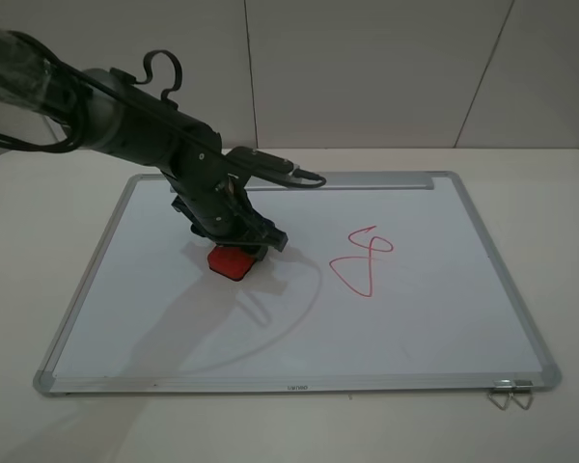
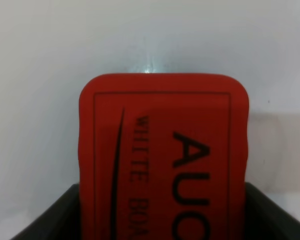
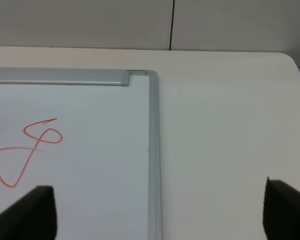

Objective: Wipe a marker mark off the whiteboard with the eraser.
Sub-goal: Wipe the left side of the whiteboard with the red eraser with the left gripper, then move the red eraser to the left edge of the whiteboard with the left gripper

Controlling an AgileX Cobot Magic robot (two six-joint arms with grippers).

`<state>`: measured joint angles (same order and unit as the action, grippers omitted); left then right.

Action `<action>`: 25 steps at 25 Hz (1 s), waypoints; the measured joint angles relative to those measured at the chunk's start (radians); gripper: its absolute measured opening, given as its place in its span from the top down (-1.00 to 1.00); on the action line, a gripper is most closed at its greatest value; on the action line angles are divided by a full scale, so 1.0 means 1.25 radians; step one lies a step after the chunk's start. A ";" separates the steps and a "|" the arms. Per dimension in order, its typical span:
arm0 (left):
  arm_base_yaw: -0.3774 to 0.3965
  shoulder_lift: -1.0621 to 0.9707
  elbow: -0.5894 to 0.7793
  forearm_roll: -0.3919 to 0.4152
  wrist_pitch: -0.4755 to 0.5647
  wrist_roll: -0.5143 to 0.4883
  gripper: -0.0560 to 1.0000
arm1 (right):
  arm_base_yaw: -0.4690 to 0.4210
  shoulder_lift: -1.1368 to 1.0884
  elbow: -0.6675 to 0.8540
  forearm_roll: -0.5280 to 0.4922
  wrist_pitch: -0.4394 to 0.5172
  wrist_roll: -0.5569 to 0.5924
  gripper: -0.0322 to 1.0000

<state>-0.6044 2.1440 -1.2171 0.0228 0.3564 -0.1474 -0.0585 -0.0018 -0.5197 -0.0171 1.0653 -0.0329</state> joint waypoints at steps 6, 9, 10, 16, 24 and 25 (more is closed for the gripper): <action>0.015 -0.079 0.035 -0.033 0.162 -0.067 -0.19 | 0.000 0.000 0.000 0.000 0.000 0.000 -0.43; 0.021 -0.139 0.042 0.004 0.228 -0.137 -0.19 | 0.000 0.000 0.000 0.000 0.000 0.000 -0.43; 0.022 -0.164 0.042 0.020 0.238 -0.162 -0.19 | 0.000 0.000 0.000 0.000 0.000 0.000 -0.43; 0.022 -0.286 0.102 0.067 0.267 -0.274 -0.19 | 0.000 0.000 0.000 0.000 0.000 0.000 -0.43; 0.022 -0.366 0.332 0.141 0.193 -0.440 -0.19 | 0.000 0.000 0.000 0.000 0.000 0.000 -0.43; 0.022 -0.367 0.352 0.144 0.179 -0.447 -0.19 | 0.000 0.000 0.000 0.000 0.000 0.000 -0.43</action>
<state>-0.5774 1.6856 -0.7775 0.2024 0.5805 -0.7065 -0.0585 -0.0018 -0.5197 -0.0171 1.0653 -0.0329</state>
